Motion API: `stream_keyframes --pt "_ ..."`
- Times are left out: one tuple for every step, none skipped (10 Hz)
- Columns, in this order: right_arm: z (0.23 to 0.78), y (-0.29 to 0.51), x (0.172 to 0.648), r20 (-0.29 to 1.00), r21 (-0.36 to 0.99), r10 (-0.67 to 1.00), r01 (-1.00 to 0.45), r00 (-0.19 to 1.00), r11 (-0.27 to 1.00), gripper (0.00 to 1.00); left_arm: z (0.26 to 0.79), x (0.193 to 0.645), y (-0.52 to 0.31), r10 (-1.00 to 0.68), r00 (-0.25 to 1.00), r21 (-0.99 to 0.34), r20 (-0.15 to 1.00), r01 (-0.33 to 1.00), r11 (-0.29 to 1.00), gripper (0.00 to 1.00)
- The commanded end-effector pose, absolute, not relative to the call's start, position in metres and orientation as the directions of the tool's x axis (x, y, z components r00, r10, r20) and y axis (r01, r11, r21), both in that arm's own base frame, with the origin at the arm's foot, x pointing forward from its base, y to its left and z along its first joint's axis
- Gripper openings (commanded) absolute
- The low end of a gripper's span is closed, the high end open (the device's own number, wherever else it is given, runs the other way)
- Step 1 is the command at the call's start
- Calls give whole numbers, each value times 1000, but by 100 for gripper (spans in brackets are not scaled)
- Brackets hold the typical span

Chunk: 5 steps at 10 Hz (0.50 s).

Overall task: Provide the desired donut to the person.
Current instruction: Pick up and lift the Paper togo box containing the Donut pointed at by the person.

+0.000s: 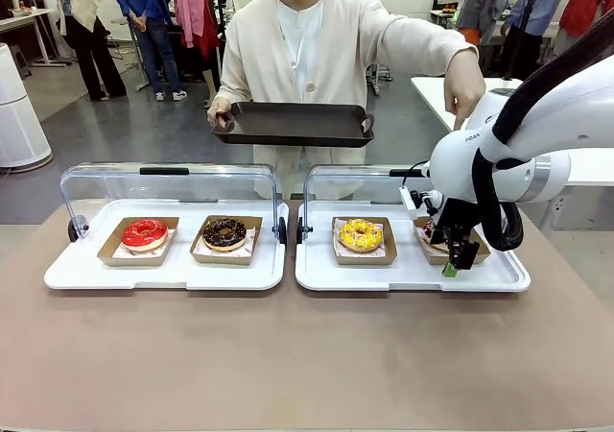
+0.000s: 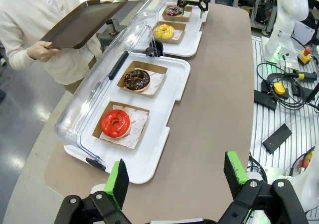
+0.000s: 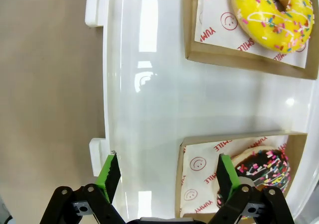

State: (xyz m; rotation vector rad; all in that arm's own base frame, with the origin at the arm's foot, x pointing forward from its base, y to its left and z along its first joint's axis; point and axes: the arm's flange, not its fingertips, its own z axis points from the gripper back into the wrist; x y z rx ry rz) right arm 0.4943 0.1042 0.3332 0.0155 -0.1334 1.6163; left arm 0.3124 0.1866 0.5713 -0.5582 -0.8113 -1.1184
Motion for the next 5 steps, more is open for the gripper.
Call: stream_keyframes --pt "326 104 501 85 -90 994 -994 -63 -55 100 571 313 186 -554 198 11 808 937 350 100" --pt "325 105 502 86 -85 994 -995 -63 -56 100 571 313 186 -554 198 11 808 937 350 100" --pt "324 106 504 90 -78 994 -995 -62 -55 100 571 313 186 -554 198 11 808 937 350 100" --pt "324 105 505 95 -75 993 -995 -66 -59 59 571 313 186 -554 198 11 808 937 350 100" --pt "322 105 507 99 -64 993 -996 -64 -58 42 571 313 186 -554 198 11 808 937 350 100"
